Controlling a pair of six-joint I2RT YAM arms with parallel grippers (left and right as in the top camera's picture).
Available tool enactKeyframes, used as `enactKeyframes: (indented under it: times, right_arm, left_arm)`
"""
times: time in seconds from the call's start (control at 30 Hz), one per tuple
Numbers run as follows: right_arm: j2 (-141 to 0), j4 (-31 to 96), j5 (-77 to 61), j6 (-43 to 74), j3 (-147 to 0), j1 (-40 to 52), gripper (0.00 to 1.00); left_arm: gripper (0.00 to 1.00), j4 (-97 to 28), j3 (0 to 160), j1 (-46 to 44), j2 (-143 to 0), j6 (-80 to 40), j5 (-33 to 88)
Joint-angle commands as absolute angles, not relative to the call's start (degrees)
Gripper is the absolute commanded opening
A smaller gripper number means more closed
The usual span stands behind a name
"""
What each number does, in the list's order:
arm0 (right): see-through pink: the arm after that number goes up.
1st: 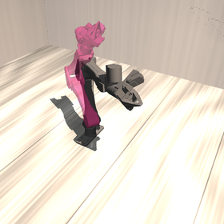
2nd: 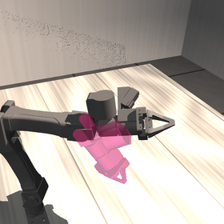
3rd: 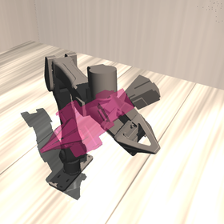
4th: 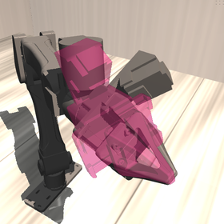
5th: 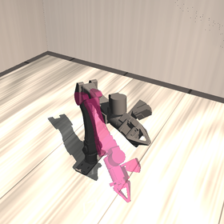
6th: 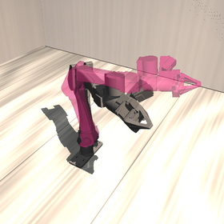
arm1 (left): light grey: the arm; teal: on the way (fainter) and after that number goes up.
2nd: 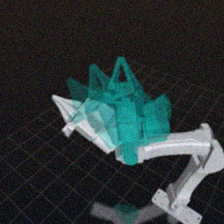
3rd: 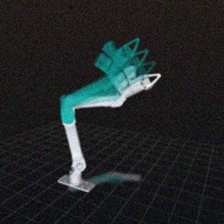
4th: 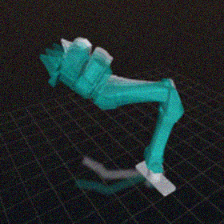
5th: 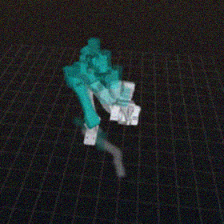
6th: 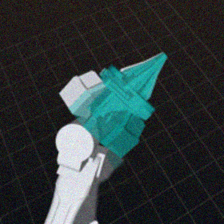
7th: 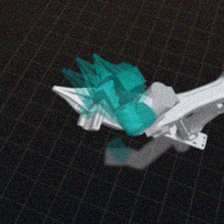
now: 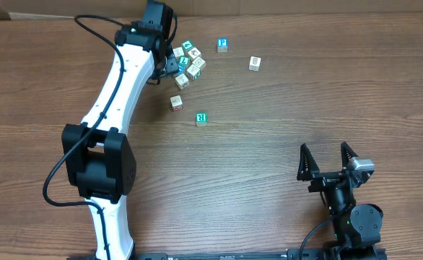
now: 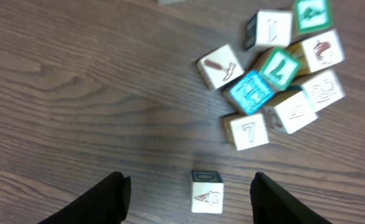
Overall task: Form a horizontal line
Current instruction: 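Move the left gripper to the teal 'D' block and grasp it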
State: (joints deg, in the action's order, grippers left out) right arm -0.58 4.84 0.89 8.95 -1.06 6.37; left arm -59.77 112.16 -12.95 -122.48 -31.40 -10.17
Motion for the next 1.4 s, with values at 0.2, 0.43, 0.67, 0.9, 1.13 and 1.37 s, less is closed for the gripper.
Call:
enactKeyframes:
  times: [0.2, 0.43, 0.67, 0.9, 1.13, 1.37]
  right_arm:
    - [-0.16, 4.67, 1.39, 8.91, -0.47, 5.98, 1.00]
    - [-0.16, 4.67, 1.39, 8.91, -0.47, 5.98, 1.00]
    - [-0.16, 4.67, 1.39, 8.91, -0.47, 5.98, 1.00]
    - [-0.16, 4.67, 1.39, 8.91, -0.47, 5.98, 1.00]
    - [-0.16, 4.67, 1.39, 8.91, -0.47, 5.98, 1.00]
    - [-0.16, 4.67, 1.39, 8.91, -0.47, 5.98, 1.00]
  left_arm:
    - [0.53, -51.79, 103.35, -12.88, -122.52, -26.37, -5.10]
    - [0.53, -50.76, 99.44, -12.88, -122.52, -26.35, -4.34]
    - [0.55, -47.09, 94.98, -12.93, -122.52, -23.51, -2.35]
    - [0.55, -45.39, 93.80, -13.06, -122.52, -22.70, 0.05]
    - [0.54, -45.12, 93.78, -14.68, -122.52, -22.68, -0.05]
    - [0.48, -45.17, 93.78, -15.90, -122.52, -22.70, -0.82]
